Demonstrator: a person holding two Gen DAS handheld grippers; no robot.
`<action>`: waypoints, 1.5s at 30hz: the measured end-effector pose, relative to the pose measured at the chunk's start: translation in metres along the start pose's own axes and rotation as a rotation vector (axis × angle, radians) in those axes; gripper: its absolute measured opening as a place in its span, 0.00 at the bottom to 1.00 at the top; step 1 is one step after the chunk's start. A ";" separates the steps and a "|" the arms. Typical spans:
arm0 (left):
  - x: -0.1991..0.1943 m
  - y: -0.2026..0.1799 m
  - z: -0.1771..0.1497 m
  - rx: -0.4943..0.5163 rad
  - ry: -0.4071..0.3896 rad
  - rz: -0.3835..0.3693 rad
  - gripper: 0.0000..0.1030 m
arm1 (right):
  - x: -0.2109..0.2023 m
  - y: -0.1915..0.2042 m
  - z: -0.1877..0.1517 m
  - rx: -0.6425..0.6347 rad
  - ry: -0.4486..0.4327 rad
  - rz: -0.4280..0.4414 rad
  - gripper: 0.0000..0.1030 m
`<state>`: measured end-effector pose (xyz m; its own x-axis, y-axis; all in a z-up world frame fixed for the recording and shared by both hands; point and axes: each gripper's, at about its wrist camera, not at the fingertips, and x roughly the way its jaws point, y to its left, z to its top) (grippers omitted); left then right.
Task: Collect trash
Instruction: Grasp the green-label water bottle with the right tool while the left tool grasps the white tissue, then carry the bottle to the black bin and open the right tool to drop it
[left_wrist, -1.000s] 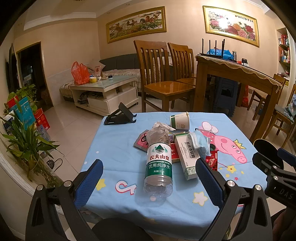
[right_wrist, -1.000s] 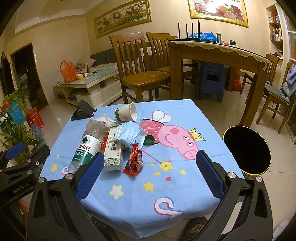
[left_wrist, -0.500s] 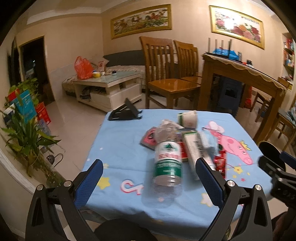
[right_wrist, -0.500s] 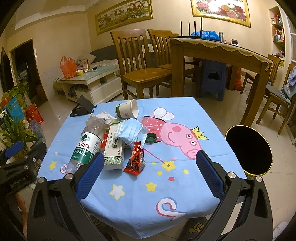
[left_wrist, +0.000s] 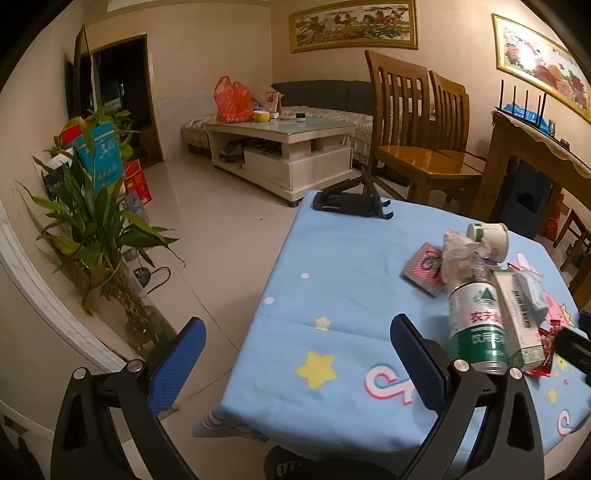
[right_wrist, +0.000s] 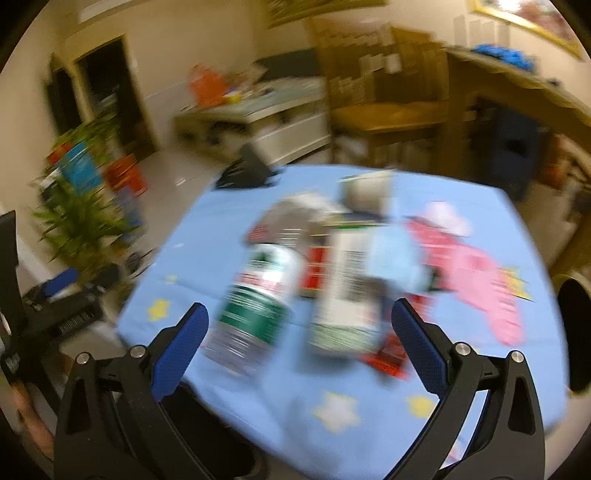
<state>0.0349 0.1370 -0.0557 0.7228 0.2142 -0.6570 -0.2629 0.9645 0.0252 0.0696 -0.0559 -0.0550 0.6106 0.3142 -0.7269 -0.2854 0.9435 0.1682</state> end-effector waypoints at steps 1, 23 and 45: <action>0.001 0.001 -0.001 0.003 0.001 0.003 0.94 | 0.017 0.006 0.006 -0.001 0.034 -0.008 0.95; 0.034 -0.015 0.014 0.086 0.032 -0.089 0.94 | 0.026 -0.016 -0.022 0.055 0.177 0.242 0.62; 0.154 -0.202 0.071 0.544 0.199 -0.280 0.49 | -0.076 -0.151 -0.044 0.290 0.034 0.506 0.61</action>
<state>0.2443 -0.0139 -0.1083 0.5707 -0.0392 -0.8202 0.3183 0.9313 0.1770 0.0338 -0.2265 -0.0541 0.4258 0.7344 -0.5285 -0.3188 0.6685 0.6719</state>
